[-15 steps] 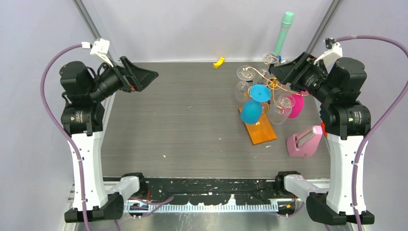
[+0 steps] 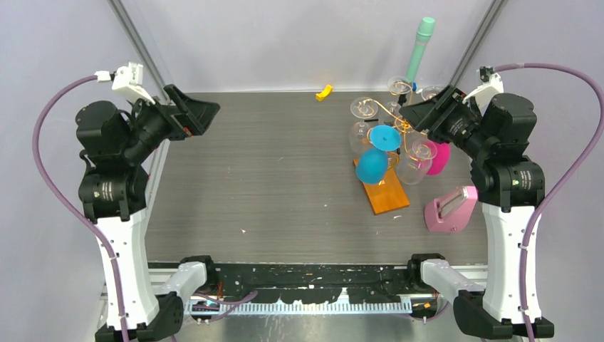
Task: Take the wine glass off the wine glass rack
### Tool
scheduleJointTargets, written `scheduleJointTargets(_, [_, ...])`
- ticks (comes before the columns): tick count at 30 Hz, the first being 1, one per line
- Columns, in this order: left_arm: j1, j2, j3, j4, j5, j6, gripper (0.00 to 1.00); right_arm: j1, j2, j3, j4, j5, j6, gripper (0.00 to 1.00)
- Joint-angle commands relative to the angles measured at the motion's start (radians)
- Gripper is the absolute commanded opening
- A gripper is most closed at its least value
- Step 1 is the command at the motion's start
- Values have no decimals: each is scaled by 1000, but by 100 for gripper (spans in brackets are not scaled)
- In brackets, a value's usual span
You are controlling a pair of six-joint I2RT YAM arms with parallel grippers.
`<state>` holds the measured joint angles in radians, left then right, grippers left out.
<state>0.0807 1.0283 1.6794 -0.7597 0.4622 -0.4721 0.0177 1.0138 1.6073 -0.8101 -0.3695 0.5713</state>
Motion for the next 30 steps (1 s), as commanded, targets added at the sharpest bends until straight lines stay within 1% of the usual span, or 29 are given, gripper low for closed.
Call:
scheduleJointTargets(1, [-26,-9,-109,180,257,-131,100,-3,-15,1,-11,82,53,56])
scheduleJointTargets(3, [-53,-18,-209,361,344,-293,100,-4,-18,-4,-23,120,68,55])
scheduleJointTargets(4, [-69,-22,-249,429,348,-357,100,-4,-19,-9,-26,140,77,54])
scheduleJointTargets(5, [-122,-26,-295,479,340,-404,100,-4,-20,-15,-29,147,85,53])
scheduleJointTargets(8, [-248,-29,-368,605,295,-474,100,-4,-32,-36,-16,168,110,52])
scheduleJointTargets(12, [-422,3,-420,674,180,-530,100,-3,-49,-69,5,169,138,51])
scheduleJointTargets(17, [-645,127,-389,712,21,-558,98,-4,-79,-113,28,168,166,51])
scheduleJointTargets(19, [-726,199,-342,723,-21,-578,90,-4,-85,-118,28,166,169,50])
scheduleJointTargets(22, [-794,307,-274,727,-48,-602,76,-4,-97,-122,30,158,171,48])
scheduleJointTargets(24, [-832,362,-232,718,-69,-612,65,-4,-106,-125,34,156,176,47])
scheduleJointTargets(28, [-870,447,-149,710,-100,-626,49,-4,-120,-142,50,140,187,44])
scheduleJointTargets(30, [-878,482,-127,720,-115,-640,46,-4,-124,-146,56,126,190,42])
